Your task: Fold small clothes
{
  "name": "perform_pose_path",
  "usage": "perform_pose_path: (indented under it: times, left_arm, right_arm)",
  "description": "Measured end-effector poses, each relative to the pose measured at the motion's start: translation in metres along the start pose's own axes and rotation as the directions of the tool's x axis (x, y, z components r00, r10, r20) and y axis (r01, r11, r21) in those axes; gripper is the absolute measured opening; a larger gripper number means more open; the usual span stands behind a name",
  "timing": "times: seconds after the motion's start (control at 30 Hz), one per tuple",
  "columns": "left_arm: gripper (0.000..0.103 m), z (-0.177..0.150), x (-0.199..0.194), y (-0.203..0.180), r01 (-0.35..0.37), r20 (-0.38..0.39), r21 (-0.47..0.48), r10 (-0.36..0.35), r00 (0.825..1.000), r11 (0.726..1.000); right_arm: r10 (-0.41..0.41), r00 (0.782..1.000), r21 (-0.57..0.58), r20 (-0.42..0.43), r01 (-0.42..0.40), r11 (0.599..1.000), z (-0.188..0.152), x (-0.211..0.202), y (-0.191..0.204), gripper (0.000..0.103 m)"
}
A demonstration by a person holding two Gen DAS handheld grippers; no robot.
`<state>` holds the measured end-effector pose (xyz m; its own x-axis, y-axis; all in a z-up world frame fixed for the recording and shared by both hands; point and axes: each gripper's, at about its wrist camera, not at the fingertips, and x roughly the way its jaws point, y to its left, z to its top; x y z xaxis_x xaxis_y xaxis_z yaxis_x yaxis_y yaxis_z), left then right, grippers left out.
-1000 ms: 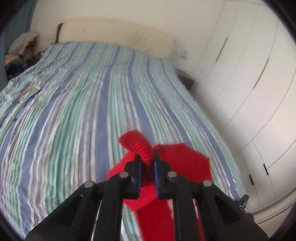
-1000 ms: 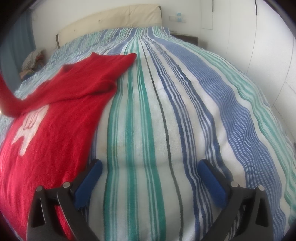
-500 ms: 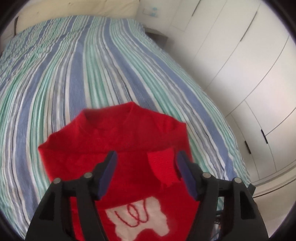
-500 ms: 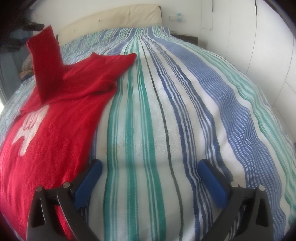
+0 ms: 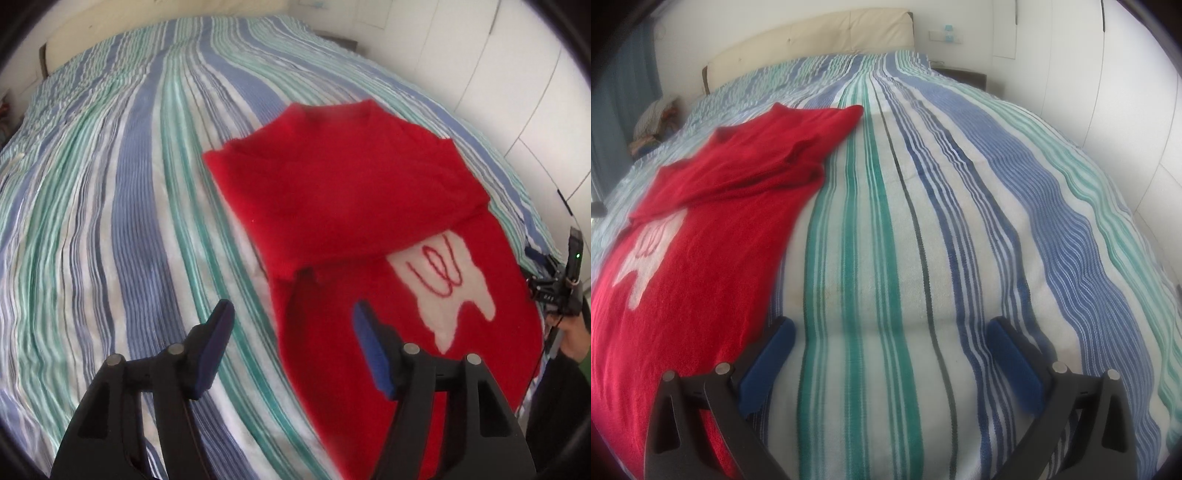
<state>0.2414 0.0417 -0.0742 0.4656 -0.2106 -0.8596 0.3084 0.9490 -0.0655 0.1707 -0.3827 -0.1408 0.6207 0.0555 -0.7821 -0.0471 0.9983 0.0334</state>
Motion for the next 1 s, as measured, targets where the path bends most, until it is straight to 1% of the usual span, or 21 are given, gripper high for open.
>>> perform_pose_path:
  times: [0.07, 0.13, 0.17, 0.2, 0.23, 0.27, 0.3, 0.33, 0.37, 0.43, 0.53, 0.6, 0.63, 0.73, 0.77, 0.8, 0.83, 0.87, 0.9, 1.0]
  left_arm:
    - [0.062, -0.001, 0.016, -0.007, -0.039, 0.015, 0.016, 0.039, 0.999, 0.999]
    - [0.05, 0.002, 0.029, -0.008, -0.09, 0.034, -0.012, 0.091, 0.995, 0.996]
    - [0.033, 0.002, 0.033, -0.004, -0.119, 0.047, -0.042, 0.121, 0.992, 0.992]
    - [0.007, 0.003, 0.035, 0.002, -0.137, 0.069, -0.081, 0.143, 0.987, 0.987]
    - [0.007, 0.002, 0.033, 0.007, -0.153, 0.093, -0.132, 0.166, 0.982, 0.979]
    - [0.006, -0.001, 0.03, 0.015, -0.177, 0.12, -0.184, 0.201, 0.972, 0.967]
    - [0.005, -0.007, 0.027, 0.021, -0.18, 0.138, -0.237, 0.217, 0.966, 0.955]
    - [0.005, -0.014, 0.024, 0.026, -0.164, 0.147, -0.283, 0.212, 0.966, 0.945]
    - [0.005, -0.022, 0.025, 0.03, -0.158, 0.146, -0.305, 0.21, 0.967, 0.939]
    - [0.005, -0.035, 0.031, 0.032, -0.153, 0.127, -0.314, 0.201, 0.971, 0.937]
    - [0.006, -0.037, 0.035, 0.036, -0.135, 0.121, -0.345, 0.186, 0.975, 0.929]
    - [0.011, -0.036, 0.038, 0.04, -0.117, 0.11, -0.371, 0.168, 0.98, 0.921]
    - [0.011, -0.036, 0.037, 0.041, -0.105, 0.111, -0.38, 0.158, 0.981, 0.919]
    - [0.02, -0.041, 0.031, 0.044, -0.059, 0.112, -0.392, 0.111, 0.987, 0.918]
    - [0.027, -0.044, 0.027, 0.044, -0.053, 0.109, -0.392, 0.103, 0.989, 0.918]
    - [0.038, -0.048, 0.022, 0.044, -0.051, 0.101, -0.393, 0.099, 0.99, 0.918]
    - [0.047, -0.053, 0.015, 0.044, -0.051, 0.097, -0.394, 0.096, 0.991, 0.918]
    - [0.065, -0.058, 0.007, 0.044, -0.056, 0.096, -0.394, 0.102, 0.99, 0.918]
    - [0.079, -0.063, -0.001, 0.044, -0.071, 0.098, -0.391, 0.118, 0.988, 0.917]
    - [0.089, -0.076, -0.023, 0.051, -0.125, 0.117, -0.373, 0.18, 0.977, 0.919]
  right_arm:
    - [-0.002, 1.0, -0.001, 0.001, 0.002, 1.0, 0.0, 0.0, 0.0, 0.102]
    - [-0.003, 1.0, -0.001, 0.001, 0.003, 1.0, 0.0, 0.0, 0.001, 0.102]
    - [-0.003, 1.0, -0.001, 0.002, 0.003, 1.0, 0.0, 0.0, 0.001, 0.102]
    - [-0.004, 1.0, -0.001, 0.002, 0.004, 1.0, 0.0, 0.0, 0.001, 0.102]
    - [-0.005, 1.0, -0.001, 0.003, 0.005, 1.0, 0.0, 0.0, 0.002, 0.102]
    - [-0.005, 1.0, -0.001, 0.003, 0.005, 1.0, 0.0, 0.0, 0.002, 0.102]
    - [-0.004, 1.0, -0.001, 0.002, 0.004, 1.0, 0.0, 0.0, 0.002, 0.102]
    - [-0.004, 1.0, -0.001, 0.002, 0.004, 1.0, 0.0, 0.0, 0.002, 0.102]
    - [-0.004, 1.0, -0.001, 0.002, 0.004, 1.0, 0.0, 0.0, 0.002, 0.102]
    - [-0.004, 1.0, -0.001, 0.003, 0.004, 1.0, 0.0, 0.0, 0.002, 0.102]
    - [-0.004, 1.0, -0.001, 0.002, 0.004, 1.0, 0.0, 0.0, 0.002, 0.102]
    - [-0.004, 1.0, 0.0, 0.003, 0.004, 1.0, 0.0, 0.0, 0.002, 0.102]
    - [-0.004, 1.0, 0.0, 0.002, 0.004, 1.0, 0.0, 0.0, 0.002, 0.102]
    - [-0.005, 1.0, -0.001, 0.003, 0.005, 1.0, 0.0, 0.0, 0.002, 0.102]
    - [-0.004, 1.0, 0.0, 0.003, 0.004, 1.0, 0.0, 0.0, 0.002, 0.102]
    - [-0.004, 1.0, 0.0, 0.003, 0.004, 1.0, 0.0, 0.0, 0.002, 0.102]
    - [-0.004, 1.0, 0.0, 0.002, 0.004, 1.0, 0.0, 0.0, 0.002, 0.102]
    - [-0.004, 1.0, 0.0, 0.002, 0.004, 1.0, 0.0, 0.0, 0.002, 0.102]
    - [-0.004, 1.0, 0.0, 0.002, 0.004, 1.0, 0.0, 0.0, 0.002, 0.102]
    - [-0.004, 1.0, 0.0, 0.002, 0.004, 1.0, 0.0, 0.0, 0.002, 0.103]
